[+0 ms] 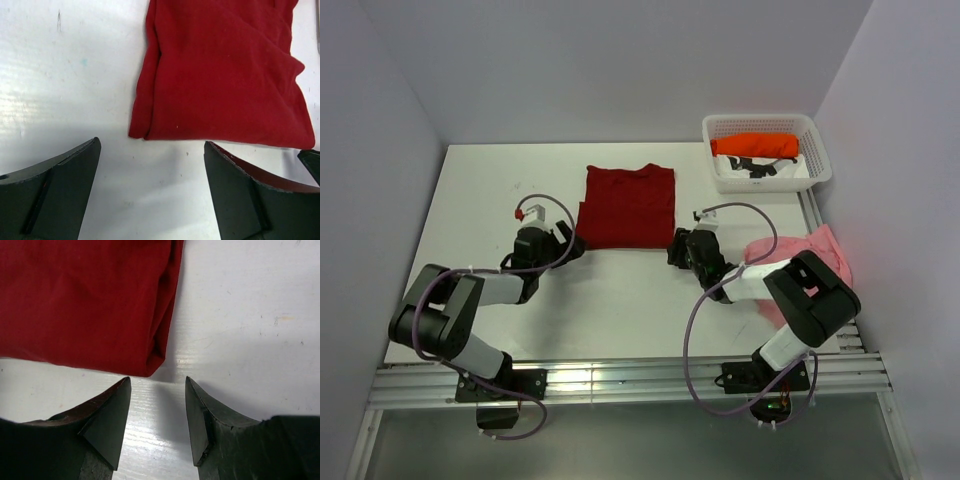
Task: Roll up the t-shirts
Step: Roll the tshirt
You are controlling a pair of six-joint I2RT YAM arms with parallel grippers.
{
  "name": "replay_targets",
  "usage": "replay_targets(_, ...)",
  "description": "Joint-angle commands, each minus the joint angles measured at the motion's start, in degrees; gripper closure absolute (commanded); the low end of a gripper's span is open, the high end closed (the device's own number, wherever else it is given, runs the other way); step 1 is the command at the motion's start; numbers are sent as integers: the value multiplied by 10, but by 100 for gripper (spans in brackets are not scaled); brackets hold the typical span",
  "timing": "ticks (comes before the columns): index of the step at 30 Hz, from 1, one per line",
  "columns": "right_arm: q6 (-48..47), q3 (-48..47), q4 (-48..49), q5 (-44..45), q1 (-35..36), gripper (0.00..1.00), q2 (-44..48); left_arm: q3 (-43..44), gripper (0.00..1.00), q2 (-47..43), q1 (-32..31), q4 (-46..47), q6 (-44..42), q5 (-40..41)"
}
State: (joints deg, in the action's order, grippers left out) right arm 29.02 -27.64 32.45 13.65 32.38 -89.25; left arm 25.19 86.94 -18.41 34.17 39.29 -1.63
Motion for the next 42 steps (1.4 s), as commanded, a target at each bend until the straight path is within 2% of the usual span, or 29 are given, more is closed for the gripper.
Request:
replay_targets(1, -32, -19, 52, 22, 5, 45, -14, 3, 10, 11, 0, 83, -32, 3)
replay_targets(7, -48, -36, 79, 4, 5, 47, -51, 19, 10, 63, 0, 117, -31, -33)
replay_targets(10, -54, -51, 75, -4, 5, 52, -71, 22, 10, 79, 0, 126, -32, -43)
replay_targets(13, -55, -51, 89, -5, 5, 64, -77, 21, 10, 82, 0, 127, -35, -38)
replay_targets(16, -55, -56, 74, 0, 5, 84, -80, 28, 11, 88, 0, 121, -40, -47)
replay_targets(17, -54, -63, 69, 1, 5, 96, -80, 32, 11, 91, 0, 116, -41, -48)
replay_targets(18, -52, -63, 68, 3, 5, 100, -80, 36, 11, 97, 0, 114, -41, -50)
replay_targets(21, -48, -51, 78, 9, 5, 100, -73, 34, 13, 105, 0, 120, -40, -53)
replay_targets(25, -46, -51, 71, 18, 5, 100, -71, 22, 22, 108, 0, 142, -40, -66)
replay_targets(35, -34, -60, 56, 21, 3, 100, -71, -30, 24, 104, 0, 192, -27, -79)
replay_targets(38, -32, -62, 54, 17, 2, 100, -73, -32, 29, 102, 0, 196, -28, -82)
replay_targets(40, -32, -59, 57, 17, 2, 100, -73, -30, 38, 104, 0, 195, -29, -86)
replay_targets(42, -32, -58, 59, 14, 1, 100, -73, -23, 39, 111, 0, 190, -29, -86)
